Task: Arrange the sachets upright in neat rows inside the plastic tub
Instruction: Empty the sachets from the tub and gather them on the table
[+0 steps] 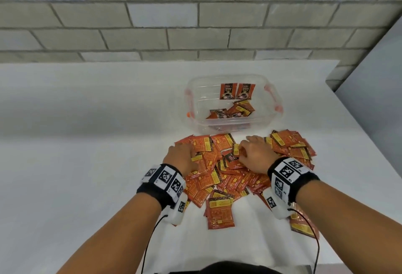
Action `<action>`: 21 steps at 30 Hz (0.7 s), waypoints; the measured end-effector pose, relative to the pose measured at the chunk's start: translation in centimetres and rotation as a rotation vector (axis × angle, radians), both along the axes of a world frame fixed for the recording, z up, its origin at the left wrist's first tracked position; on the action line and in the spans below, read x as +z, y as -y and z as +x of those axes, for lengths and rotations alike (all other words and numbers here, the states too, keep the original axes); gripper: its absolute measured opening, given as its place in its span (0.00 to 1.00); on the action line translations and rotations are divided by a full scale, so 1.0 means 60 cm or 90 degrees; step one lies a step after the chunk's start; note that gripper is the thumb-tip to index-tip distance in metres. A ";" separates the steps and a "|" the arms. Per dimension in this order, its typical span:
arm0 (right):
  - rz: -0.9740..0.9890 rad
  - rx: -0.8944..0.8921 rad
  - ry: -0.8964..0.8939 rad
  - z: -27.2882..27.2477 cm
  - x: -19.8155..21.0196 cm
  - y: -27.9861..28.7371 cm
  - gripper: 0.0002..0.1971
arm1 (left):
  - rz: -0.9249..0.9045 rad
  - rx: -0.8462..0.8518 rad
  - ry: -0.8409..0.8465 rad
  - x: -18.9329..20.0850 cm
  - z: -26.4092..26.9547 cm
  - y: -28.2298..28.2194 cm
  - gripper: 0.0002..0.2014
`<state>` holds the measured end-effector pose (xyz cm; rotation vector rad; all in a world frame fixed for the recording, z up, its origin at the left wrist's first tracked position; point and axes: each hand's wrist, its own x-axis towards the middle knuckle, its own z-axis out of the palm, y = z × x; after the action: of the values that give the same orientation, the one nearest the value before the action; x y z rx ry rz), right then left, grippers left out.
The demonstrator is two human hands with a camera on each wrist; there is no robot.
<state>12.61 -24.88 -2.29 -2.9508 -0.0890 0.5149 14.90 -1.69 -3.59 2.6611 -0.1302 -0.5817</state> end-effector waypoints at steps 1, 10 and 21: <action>0.011 -0.008 -0.004 0.000 0.003 -0.001 0.17 | -0.009 -0.001 -0.003 -0.001 0.000 0.000 0.15; 0.184 -0.077 0.038 -0.017 0.011 -0.003 0.36 | 0.045 -0.047 -0.035 -0.008 0.000 0.002 0.26; 0.203 -0.403 0.008 0.027 0.019 0.159 0.26 | 0.000 -0.036 -0.086 0.001 0.008 0.002 0.29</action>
<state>14.21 -34.41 -1.15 -2.4732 0.6715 0.3430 15.39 -1.80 -3.53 2.6160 -0.1658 -0.7775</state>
